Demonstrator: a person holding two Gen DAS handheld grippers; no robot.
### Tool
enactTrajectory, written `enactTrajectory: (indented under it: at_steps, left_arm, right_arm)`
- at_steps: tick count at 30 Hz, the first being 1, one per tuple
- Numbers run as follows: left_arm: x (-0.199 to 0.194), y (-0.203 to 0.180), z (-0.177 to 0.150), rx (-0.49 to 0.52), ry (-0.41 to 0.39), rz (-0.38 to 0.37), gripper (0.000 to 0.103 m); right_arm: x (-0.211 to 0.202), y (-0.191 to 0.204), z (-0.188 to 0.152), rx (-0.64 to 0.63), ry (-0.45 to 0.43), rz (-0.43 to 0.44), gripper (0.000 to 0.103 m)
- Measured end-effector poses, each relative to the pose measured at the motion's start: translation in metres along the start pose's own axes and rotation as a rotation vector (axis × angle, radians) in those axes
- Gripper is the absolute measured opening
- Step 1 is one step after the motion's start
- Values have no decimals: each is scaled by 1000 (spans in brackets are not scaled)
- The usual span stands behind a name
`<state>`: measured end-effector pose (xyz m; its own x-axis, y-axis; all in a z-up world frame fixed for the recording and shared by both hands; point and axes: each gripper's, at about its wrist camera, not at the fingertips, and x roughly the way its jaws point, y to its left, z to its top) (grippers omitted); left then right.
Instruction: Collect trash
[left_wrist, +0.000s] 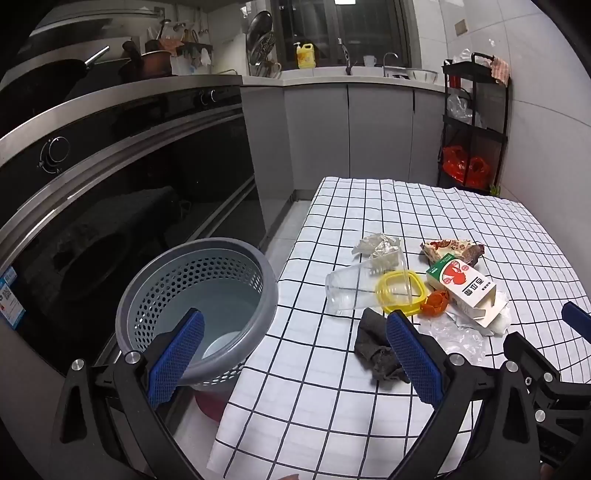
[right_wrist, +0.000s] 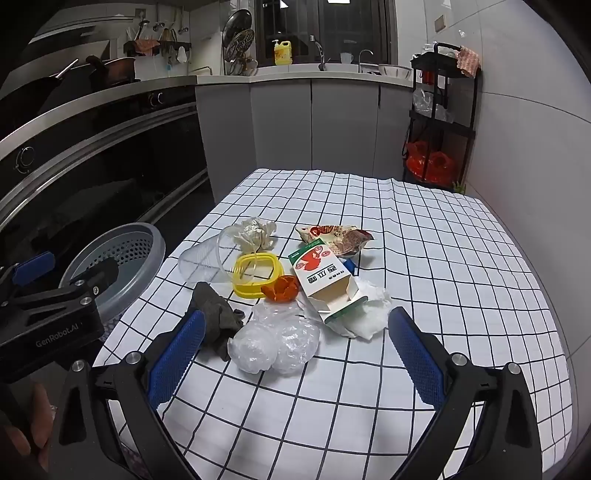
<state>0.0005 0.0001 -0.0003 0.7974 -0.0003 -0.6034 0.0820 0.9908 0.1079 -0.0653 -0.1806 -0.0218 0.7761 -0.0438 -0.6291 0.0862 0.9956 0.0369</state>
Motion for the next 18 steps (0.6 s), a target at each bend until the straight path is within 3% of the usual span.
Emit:
enactTrajectory:
  at_steps: [18]
  left_arm:
    - [7, -3, -6, -9, 20, -4, 97]
  right_arm:
    - [-12, -1, 6, 5, -38, 9, 95]
